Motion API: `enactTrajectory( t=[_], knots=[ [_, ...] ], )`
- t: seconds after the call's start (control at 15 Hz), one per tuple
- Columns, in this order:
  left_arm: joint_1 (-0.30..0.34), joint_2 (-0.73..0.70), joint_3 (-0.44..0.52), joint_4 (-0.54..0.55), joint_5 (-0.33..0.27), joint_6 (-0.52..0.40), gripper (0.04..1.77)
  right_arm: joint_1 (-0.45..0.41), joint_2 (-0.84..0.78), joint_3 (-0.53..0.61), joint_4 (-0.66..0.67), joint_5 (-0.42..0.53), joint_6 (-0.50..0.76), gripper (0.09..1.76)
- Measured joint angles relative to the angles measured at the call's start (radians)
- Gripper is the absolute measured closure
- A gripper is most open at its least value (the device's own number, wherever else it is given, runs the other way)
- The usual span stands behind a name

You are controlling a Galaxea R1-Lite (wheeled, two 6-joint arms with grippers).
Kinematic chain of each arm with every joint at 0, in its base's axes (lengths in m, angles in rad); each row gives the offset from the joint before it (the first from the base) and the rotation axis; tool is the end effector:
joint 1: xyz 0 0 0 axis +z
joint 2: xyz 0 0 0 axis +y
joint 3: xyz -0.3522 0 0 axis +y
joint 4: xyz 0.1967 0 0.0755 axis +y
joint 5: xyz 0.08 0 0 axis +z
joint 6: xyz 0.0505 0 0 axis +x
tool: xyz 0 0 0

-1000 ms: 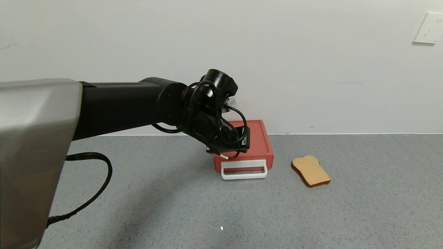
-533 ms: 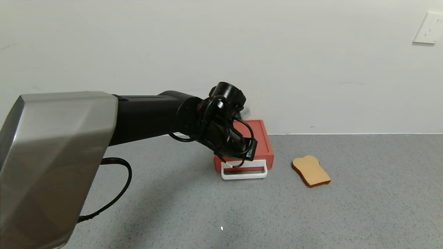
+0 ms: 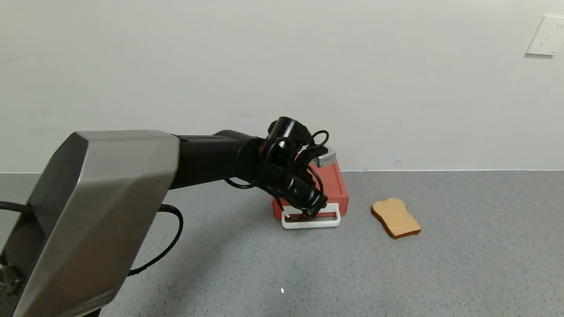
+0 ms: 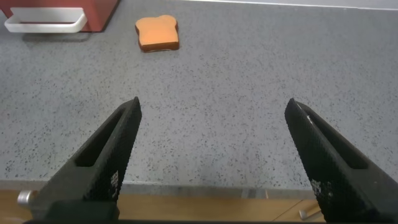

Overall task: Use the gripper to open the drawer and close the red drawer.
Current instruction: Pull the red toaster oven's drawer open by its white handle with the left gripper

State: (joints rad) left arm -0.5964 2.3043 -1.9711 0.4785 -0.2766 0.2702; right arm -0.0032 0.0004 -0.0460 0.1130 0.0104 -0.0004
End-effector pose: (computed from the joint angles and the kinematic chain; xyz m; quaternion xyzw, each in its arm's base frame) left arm 0.4348 -0.3118 0.1754 0.1744 0.3339 -0.4374 0.8166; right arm -0.0289 0.0006 0.0757 0.0000 0.0337 0.0036 0.9994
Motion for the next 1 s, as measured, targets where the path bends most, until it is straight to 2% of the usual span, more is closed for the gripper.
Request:
enactTrajectory(
  t=[0.13,0.33,0.6,1.0],
  knots=[
    [0.006,0.021,-0.001,-0.005,-0.017,0.090,1.70,0.000,0.000,0.000,0.000,0.000,0.000,0.15],
    [0.006,0.050,-0.005,-0.057,-0.047,0.139,1.70,0.000,0.000,0.000,0.000,0.000,0.000,0.15],
    [-0.017,0.110,-0.007,-0.188,-0.053,0.150,1.70,0.000,0.000,0.000,0.000,0.000,0.000,0.15],
    [-0.018,0.142,-0.009,-0.192,-0.062,0.158,1.70,0.000,0.000,0.000,0.000,0.000,-0.001,0.15]
  ],
)
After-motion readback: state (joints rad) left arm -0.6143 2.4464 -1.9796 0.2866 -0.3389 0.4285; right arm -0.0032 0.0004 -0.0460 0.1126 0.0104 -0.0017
